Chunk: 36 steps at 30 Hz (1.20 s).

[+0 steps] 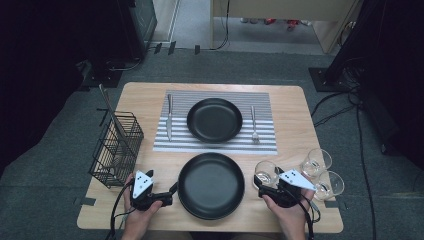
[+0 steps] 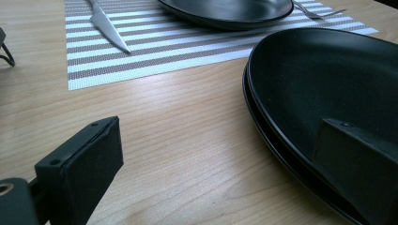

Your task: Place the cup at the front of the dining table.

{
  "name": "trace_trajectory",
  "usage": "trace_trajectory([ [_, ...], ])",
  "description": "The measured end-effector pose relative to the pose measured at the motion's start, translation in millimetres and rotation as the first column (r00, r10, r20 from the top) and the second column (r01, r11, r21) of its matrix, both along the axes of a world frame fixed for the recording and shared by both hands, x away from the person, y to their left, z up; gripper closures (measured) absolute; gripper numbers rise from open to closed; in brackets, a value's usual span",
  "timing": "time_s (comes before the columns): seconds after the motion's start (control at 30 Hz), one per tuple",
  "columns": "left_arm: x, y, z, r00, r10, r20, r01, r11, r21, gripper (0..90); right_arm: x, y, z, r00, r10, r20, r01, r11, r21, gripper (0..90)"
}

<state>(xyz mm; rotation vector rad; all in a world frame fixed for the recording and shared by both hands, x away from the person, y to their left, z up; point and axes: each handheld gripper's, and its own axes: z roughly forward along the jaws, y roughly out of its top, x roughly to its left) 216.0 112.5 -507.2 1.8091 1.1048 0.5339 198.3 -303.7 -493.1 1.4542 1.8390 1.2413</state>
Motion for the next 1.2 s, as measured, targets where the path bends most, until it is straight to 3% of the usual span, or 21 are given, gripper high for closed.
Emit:
trace_trajectory([
  [0.87, 0.1, 0.0, -0.1, 1.0, 0.002, -0.001, -0.002, 1.0, -0.002, 2.2, 0.8, 6.9, -3.4, 0.9997, -0.018, 0.014, 0.019, 0.9983, -0.055, 18.0],
  [1.2, 0.4, 0.0, -0.1, 1.0, 0.001, 0.0, -0.001, 1.0, -0.002, 2.2, 0.8, 4.3, -1.9, 0.999, -0.044, 0.003, 0.044, 0.9988, -0.02, 18.6],
])
